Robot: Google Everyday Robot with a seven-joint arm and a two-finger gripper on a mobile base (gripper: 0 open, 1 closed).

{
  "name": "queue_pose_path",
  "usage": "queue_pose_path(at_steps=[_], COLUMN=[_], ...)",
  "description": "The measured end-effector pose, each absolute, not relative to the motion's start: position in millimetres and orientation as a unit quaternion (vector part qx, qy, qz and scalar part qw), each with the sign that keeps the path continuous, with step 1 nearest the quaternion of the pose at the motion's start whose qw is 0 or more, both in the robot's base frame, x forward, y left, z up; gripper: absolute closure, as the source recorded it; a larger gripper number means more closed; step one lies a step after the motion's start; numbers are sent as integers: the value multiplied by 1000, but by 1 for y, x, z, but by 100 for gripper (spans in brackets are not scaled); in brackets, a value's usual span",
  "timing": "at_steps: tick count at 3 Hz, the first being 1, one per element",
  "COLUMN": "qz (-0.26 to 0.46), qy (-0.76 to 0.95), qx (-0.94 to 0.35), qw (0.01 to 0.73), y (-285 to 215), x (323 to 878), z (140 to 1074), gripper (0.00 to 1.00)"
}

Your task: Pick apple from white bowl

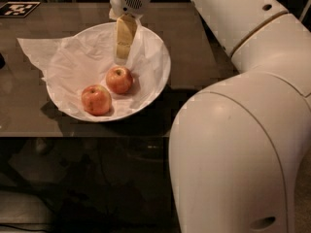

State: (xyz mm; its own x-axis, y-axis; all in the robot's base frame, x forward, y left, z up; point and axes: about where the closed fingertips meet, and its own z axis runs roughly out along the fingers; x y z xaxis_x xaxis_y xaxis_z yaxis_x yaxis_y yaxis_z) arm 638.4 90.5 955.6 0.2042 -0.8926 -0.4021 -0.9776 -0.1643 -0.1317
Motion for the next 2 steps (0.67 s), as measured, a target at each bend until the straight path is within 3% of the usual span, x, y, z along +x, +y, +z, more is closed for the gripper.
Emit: queue_pose_path(at_steps=[2], qz=[128], qy=[629], qx=[-746], qw=[177], y=[103], x=[630], z=[932], gripper=[0])
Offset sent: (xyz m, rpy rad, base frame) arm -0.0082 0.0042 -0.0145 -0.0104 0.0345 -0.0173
